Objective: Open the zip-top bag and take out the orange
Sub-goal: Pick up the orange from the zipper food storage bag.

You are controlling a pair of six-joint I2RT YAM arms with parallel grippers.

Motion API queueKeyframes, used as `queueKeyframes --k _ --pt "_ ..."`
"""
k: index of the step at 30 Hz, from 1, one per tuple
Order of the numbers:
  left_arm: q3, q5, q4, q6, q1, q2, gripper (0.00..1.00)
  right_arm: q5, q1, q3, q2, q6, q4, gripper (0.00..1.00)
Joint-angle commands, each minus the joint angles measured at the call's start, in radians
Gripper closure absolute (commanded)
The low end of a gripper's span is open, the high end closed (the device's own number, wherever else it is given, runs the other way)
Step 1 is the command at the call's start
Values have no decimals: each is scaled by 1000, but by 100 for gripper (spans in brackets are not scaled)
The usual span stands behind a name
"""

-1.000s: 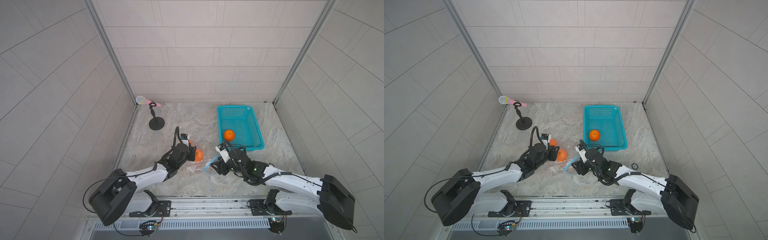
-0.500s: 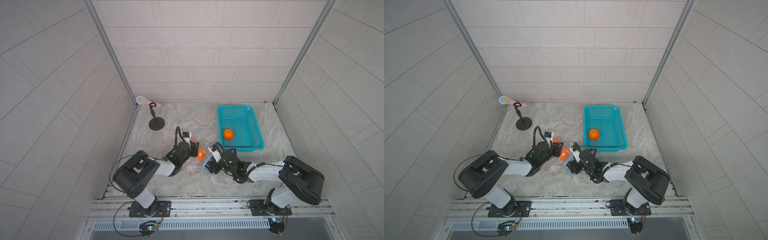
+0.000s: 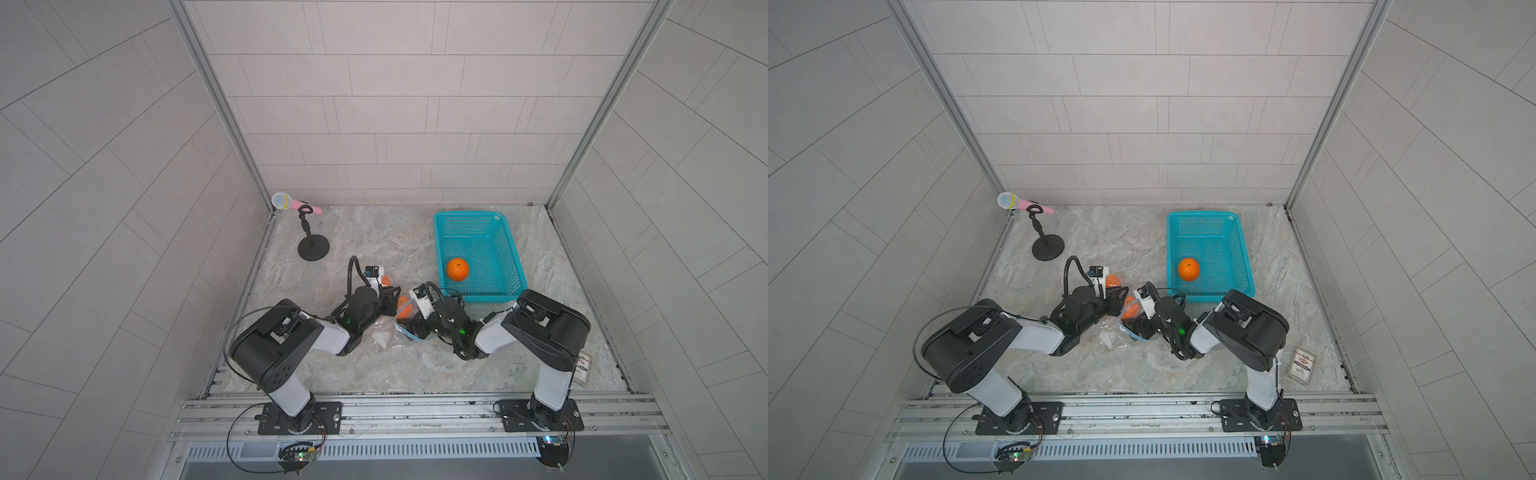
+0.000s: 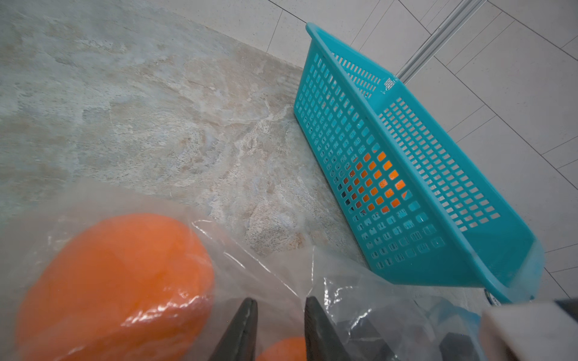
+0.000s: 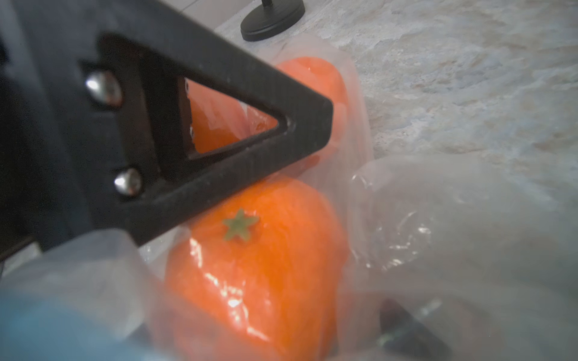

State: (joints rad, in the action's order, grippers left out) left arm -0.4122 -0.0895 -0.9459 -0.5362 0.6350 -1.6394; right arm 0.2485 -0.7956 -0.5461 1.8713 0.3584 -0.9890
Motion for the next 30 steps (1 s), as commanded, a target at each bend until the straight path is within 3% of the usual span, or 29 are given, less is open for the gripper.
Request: queueKeyframes --k 1,7,10,15,20,24,30 --pt "29 -58 131 -35 6 -57 68 4 -2 -31 45 -18 -136 1" --pt "18 -112 121 -62 10 -76 70 10 1 -73 95 -32 -196 2" --pt "25 -77 154 -51 6 -44 69 33 3 -69 52 -44 -137 15" --pt "32 5 284 -14 -3 85 65 64 7 -14 -90 -44 4 28" --pt "3 68 436 8 -4 183 64 97 7 43 -239 -23 168 29" --pt "-36 29 474 20 -4 149 64 111 7 70 -325 -20 279 28" --pt "-33 31 440 4 -3 96 64 70 21 170 -377 -2 230 28"
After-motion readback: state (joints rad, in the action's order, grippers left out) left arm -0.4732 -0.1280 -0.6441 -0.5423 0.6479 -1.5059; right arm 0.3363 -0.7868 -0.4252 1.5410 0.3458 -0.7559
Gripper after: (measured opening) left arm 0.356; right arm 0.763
